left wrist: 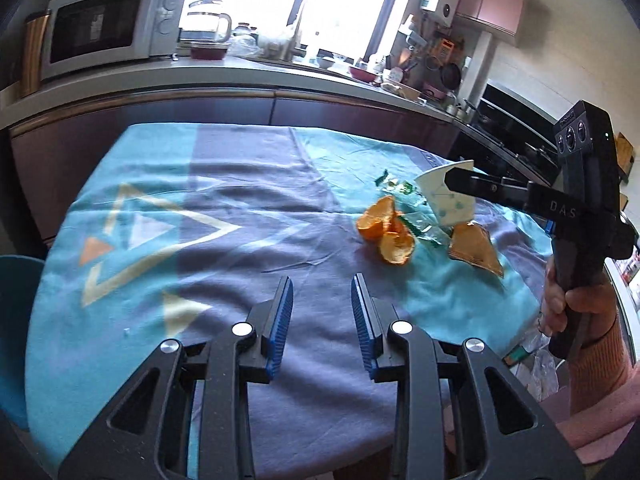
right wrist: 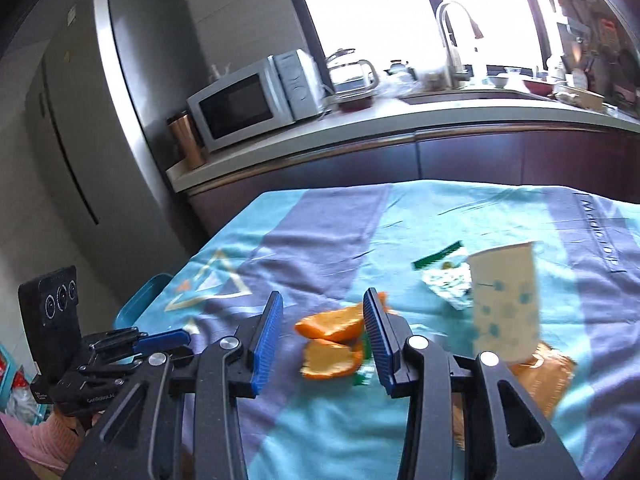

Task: Collect trash
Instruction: 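Move both open tools back over the table trash, then grasp the blue-dotted paper cup with the right tool while the left tool grasps an orange peel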

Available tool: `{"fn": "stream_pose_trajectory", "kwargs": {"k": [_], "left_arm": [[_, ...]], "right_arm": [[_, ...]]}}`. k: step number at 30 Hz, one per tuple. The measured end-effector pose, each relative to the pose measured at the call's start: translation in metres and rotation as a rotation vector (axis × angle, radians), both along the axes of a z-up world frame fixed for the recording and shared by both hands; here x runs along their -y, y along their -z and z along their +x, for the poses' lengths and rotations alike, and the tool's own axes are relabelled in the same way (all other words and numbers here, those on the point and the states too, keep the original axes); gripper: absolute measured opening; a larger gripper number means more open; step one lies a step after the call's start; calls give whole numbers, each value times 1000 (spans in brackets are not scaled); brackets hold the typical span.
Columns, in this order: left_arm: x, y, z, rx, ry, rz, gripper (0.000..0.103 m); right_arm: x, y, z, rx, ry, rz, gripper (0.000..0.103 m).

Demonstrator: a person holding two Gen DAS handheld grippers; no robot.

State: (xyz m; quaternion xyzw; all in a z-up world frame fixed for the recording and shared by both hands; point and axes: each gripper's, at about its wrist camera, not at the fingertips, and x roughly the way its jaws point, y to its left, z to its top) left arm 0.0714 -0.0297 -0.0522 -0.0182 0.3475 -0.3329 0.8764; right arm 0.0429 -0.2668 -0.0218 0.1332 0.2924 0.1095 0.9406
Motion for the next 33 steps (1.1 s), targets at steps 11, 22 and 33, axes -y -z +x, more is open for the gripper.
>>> {"fn": "stream_pose_trajectory", "kwargs": {"k": [11,22,33], "left_arm": [[76,11,9,-67,138,27,35],[110,27,51,-176,102,83,36],[115,30,57,-198,107,86,18]], "right_arm": [[96,20,-9,-8,202,34,53],[99,31,11,-27,144,46,53],[102,38,13,-54,140,57,32]]}}
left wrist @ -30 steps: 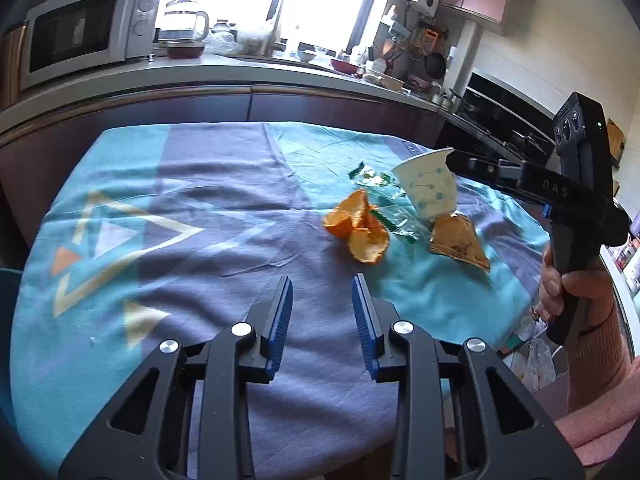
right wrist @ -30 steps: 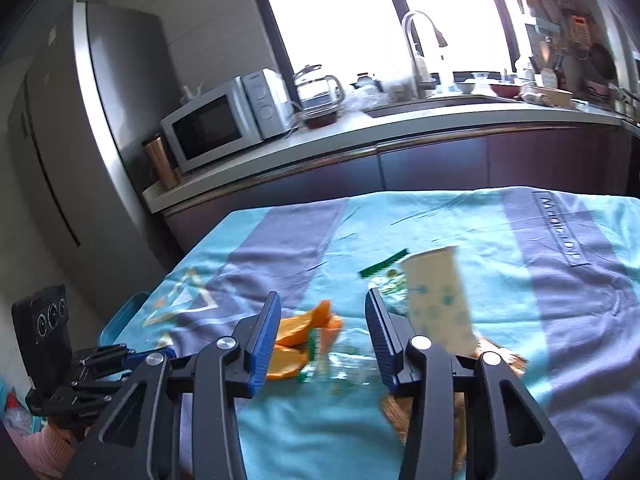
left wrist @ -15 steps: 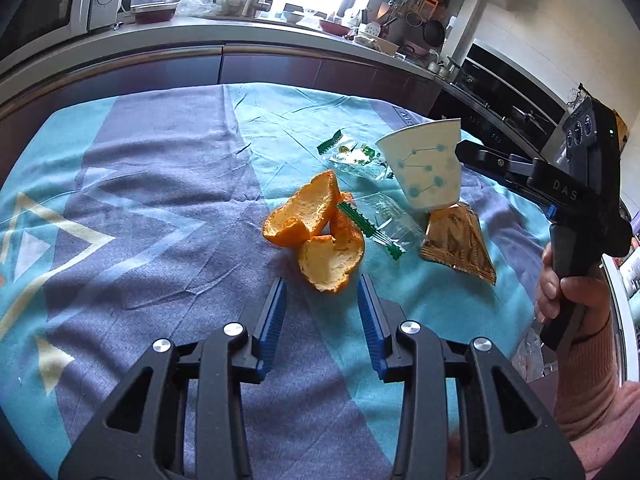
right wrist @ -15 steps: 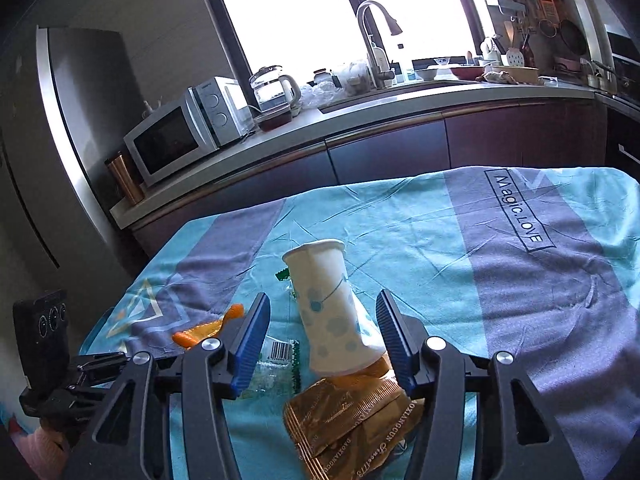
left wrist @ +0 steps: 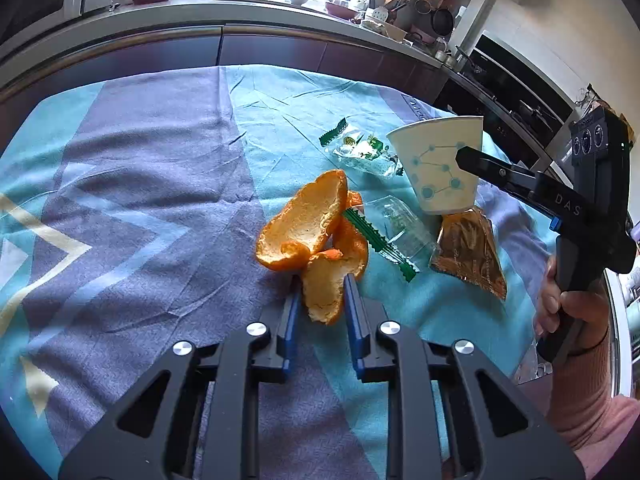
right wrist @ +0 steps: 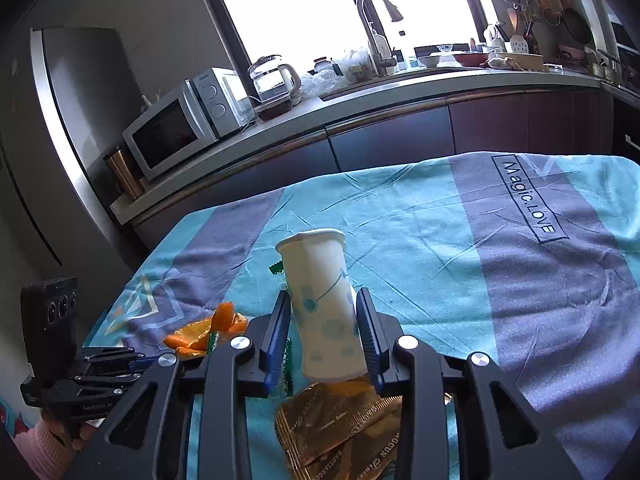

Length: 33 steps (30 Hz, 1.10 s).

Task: Collect trash
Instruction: 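Grasp the blue-dotted paper cup with the right tool while the left tool grasps an orange peel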

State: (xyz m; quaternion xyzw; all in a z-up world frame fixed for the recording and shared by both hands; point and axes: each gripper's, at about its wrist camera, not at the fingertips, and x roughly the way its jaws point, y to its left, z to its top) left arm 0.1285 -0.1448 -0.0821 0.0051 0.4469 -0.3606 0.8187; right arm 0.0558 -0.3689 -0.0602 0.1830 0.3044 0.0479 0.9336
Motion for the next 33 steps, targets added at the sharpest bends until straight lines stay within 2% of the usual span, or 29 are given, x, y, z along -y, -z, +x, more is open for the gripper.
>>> {"fn": "stream_pose_trajectory", "kwargs": {"k": [3,4,5,17,33], "left_arm": [[-3,-1,-4,0,0,-10,12],[-4,-2,-5,2,0,-12,4],[-6,-3,-7,2,1,-15,4],[-48,-19,-30,52,-39,-40,4],[-151,-52,-57,134,-210,-112,4]], "right_arm": [[-1,-4,-2,10,1,4,31],[-2,-6,-4,15,0,3,31],[-4,-8,-5,21,-2,2,31],[-35,-31,-14,80,-70,11,31],[-132,-45,8,100,-345,78,31]]}}
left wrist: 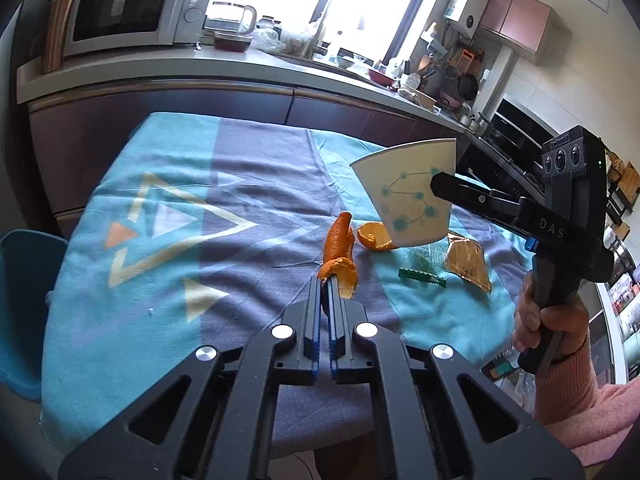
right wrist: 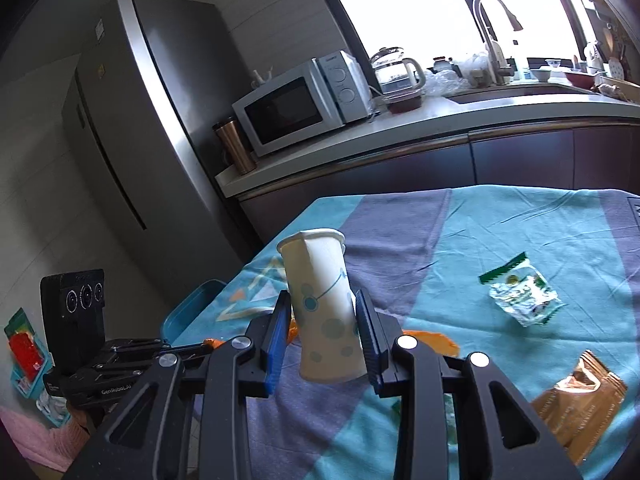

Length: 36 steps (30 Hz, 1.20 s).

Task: Collect trash
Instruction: 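Grasp the blue-dotted paper cup with the right tool while the left tool grasps an orange peel, then carry the cup and orange peel with both tools over the teal bin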

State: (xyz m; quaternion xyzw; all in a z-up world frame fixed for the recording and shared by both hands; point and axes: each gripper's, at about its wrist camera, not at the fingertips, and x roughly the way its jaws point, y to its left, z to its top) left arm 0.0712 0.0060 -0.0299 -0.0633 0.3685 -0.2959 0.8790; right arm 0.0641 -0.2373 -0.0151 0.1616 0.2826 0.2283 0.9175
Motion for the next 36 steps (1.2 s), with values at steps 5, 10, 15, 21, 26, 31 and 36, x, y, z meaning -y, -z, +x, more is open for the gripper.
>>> {"fn": "stream_pose_trajectory", "kwargs": {"k": [5,10,15,21,26,31,36], "left_arm": [[-37,-7,-7,16,-85,-13,4],[-83,-14,-13,33,-197,-20,4],[-131,-18,-16,48,-324,-18,4],[-182,-13,-18,43,-453,-11,4],[-216,-4,-18,36,-538,14,4],[-242,10,-11,-1,-616,22,4],[-267,34,1,-58,-681,46,4]], "right_arm": [[-37,-1,15,-11,-96,10,31],[-81,-2,33,-28,-206,37,31],[-129,-8,50,-35,-305,43,31],[-186,-16,64,-29,-409,27,31],[-226,-16,77,-44,-462,20,31],[-264,-7,90,-86,-505,-6,31],[-297,13,103,-163,-522,-38,32]]}}
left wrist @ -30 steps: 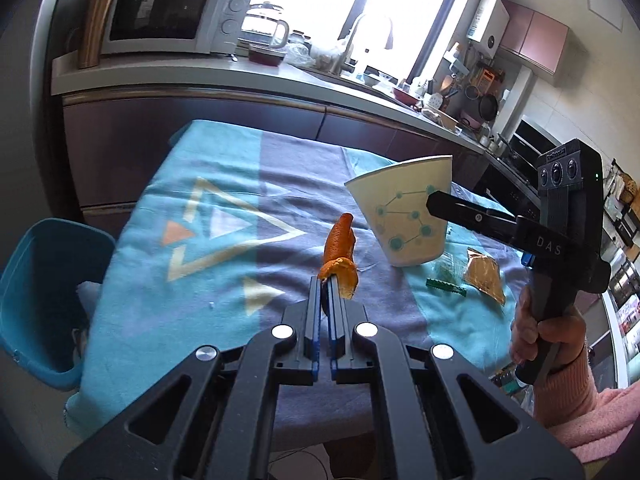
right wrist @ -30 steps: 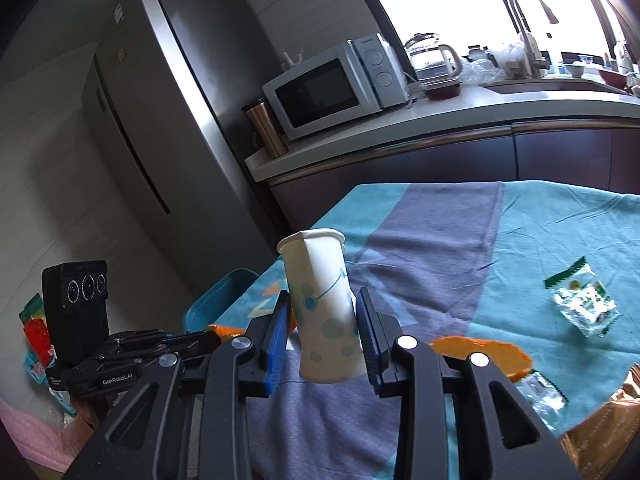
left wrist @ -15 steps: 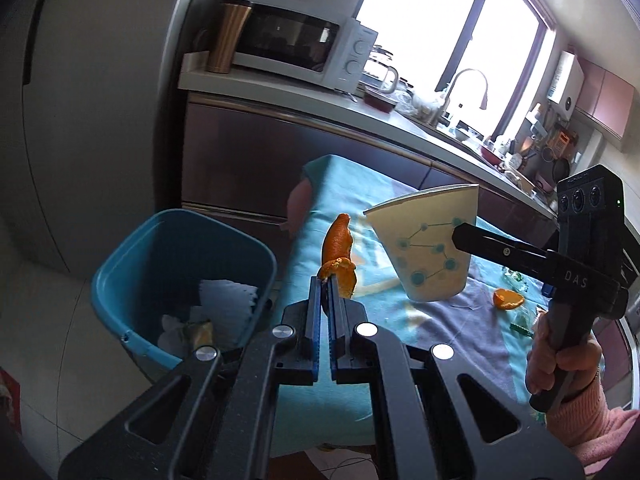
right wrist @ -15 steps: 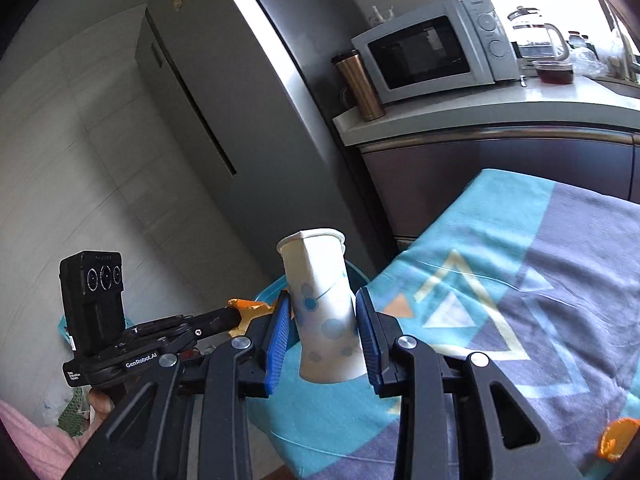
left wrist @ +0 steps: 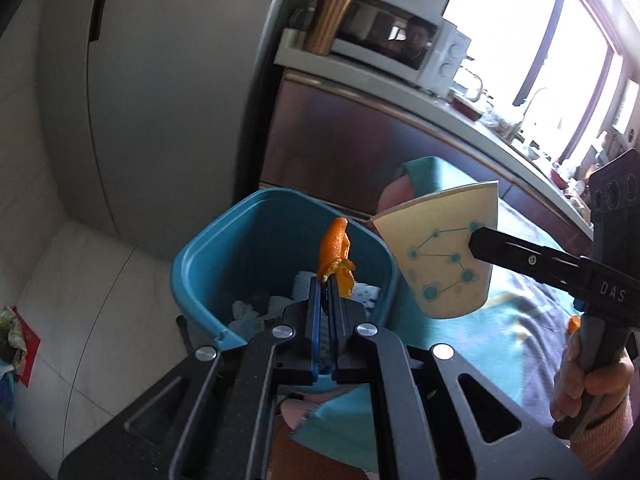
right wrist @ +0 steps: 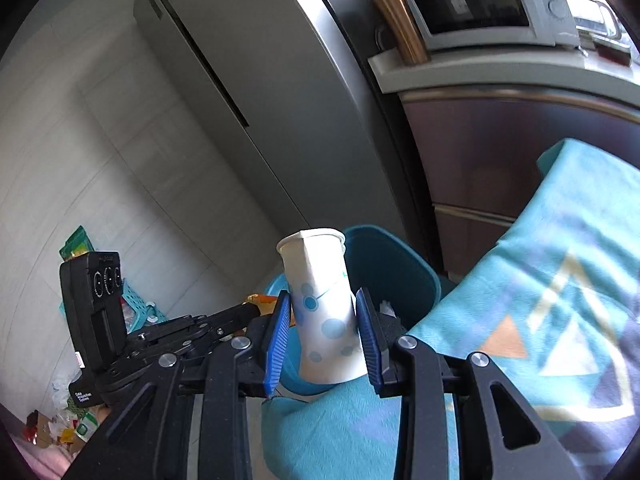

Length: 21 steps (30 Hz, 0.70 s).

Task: Collect trash
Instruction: 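Carry the cup and orange peel with both tools over the teal bin, then open the right tool to drop the cup while the left tool releases the peel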

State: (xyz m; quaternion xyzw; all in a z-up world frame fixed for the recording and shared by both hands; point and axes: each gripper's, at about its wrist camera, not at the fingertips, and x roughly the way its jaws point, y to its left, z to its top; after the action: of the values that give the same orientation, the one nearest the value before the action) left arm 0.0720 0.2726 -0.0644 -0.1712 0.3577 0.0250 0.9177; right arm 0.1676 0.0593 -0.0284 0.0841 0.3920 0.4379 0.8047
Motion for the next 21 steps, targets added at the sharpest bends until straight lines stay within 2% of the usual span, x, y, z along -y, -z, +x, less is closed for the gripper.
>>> {"fn": "stream_pose_trajectory", "kwargs": {"k": [7,13,21], "left_arm": [[-12,29,21,-59,-33,6,4],[-10,44,39,-83,-37,1,5],[0,46,43,-72,-28,9,11]], "right_arm": [[-35,29,15,-83,6,-77,32],[-50,33,14,-89,21,-108,36],[-31,28,3,-64,30,-87,37]]}}
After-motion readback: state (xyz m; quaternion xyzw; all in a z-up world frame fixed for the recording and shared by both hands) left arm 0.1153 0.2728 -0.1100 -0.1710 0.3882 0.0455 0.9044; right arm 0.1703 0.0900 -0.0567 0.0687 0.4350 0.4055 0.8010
